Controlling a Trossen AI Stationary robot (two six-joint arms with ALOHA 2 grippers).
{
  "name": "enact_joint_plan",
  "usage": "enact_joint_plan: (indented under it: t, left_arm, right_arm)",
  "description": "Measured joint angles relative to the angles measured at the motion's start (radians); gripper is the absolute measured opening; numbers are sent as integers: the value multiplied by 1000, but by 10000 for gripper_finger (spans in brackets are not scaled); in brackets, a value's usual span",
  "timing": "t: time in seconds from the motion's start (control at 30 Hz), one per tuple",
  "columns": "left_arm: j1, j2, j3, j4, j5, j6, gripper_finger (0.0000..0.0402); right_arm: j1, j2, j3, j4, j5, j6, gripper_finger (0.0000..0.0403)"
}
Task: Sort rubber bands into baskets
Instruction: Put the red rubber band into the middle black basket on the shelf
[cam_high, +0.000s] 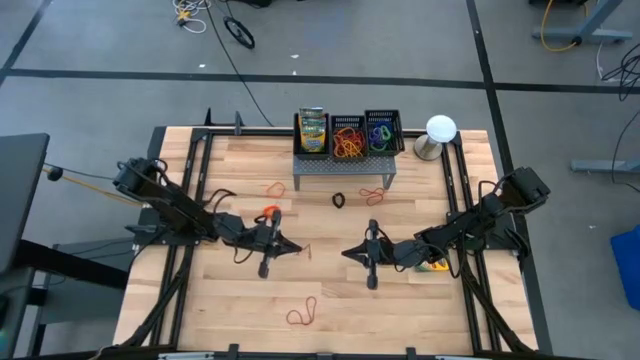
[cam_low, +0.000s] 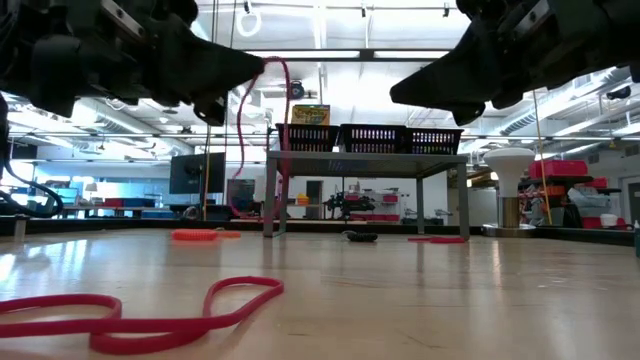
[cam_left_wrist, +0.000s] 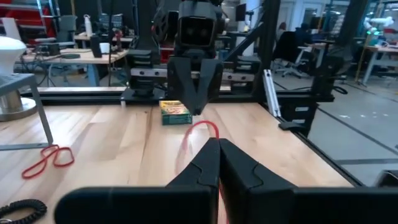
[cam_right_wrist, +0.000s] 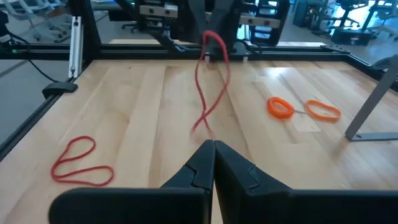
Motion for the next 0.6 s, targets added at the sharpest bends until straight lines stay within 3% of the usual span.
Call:
enact_joint_plan:
  t: [0.33,0.6]
  left_arm:
    - [8,254,100,250,-8,72,6]
    - [34,275,102,281,10,38,7]
  right_arm:
    - [0,0,0,0,-3,0,18]
    - [0,0,0,-14,-3,-8,18]
